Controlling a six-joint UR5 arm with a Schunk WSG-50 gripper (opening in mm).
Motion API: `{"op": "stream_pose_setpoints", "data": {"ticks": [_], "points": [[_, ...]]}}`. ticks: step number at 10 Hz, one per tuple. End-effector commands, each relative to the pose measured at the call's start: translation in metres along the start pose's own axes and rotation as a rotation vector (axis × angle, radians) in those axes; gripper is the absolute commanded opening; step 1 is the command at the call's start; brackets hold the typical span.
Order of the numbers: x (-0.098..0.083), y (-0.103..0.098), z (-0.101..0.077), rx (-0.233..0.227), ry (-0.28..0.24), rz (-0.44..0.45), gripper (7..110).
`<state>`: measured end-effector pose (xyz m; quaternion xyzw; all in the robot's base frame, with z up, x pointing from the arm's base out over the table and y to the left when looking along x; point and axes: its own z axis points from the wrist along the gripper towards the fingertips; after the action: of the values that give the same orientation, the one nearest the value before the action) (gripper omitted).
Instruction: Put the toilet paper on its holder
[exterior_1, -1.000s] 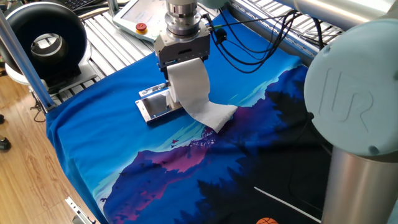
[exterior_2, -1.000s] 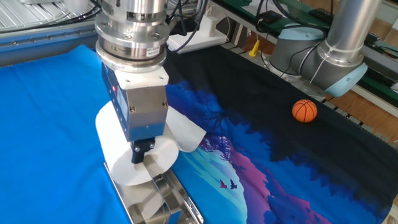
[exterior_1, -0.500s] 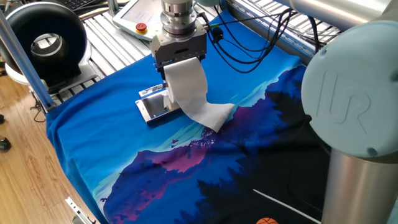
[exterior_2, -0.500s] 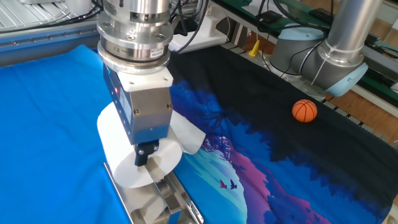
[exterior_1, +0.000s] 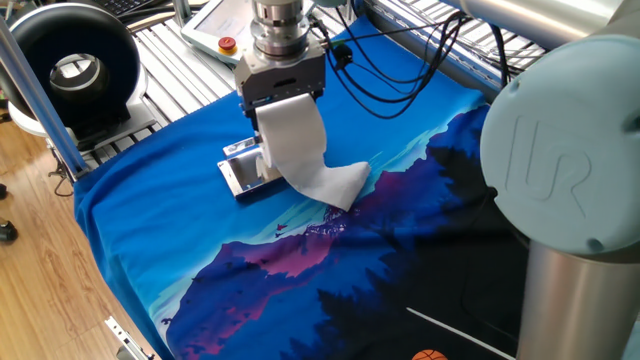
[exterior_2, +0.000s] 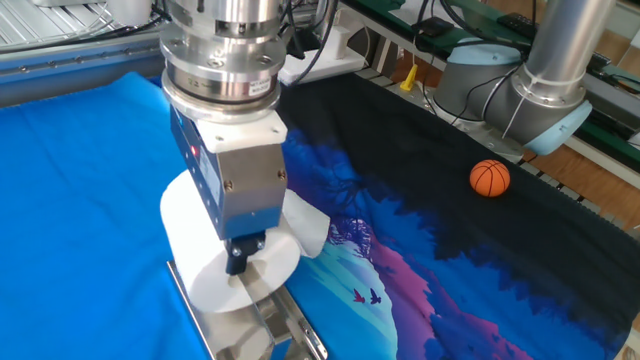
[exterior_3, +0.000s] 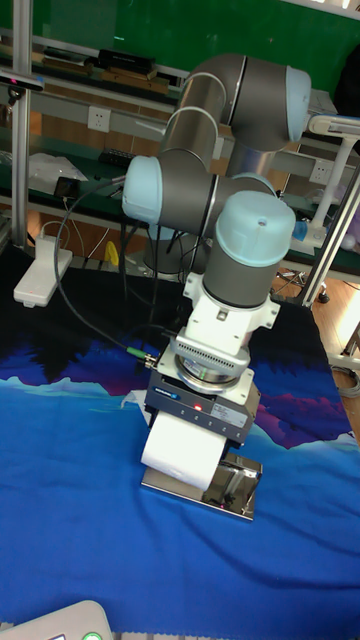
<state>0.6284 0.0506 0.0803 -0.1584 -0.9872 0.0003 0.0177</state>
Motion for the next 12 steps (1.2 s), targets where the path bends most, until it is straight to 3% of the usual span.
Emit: {"op": "stream_pose_setpoints", "data": {"ticks": [1, 5, 12], "points": [[0.002, 0.017, 0.003, -0.023, 0.004, 0.012, 7], [0.006, 0.034, 0.014, -0.012, 0.0, 0.026, 7], [0.012, 0.055, 0.011, 0.007, 0.013, 0.036, 7]]}}
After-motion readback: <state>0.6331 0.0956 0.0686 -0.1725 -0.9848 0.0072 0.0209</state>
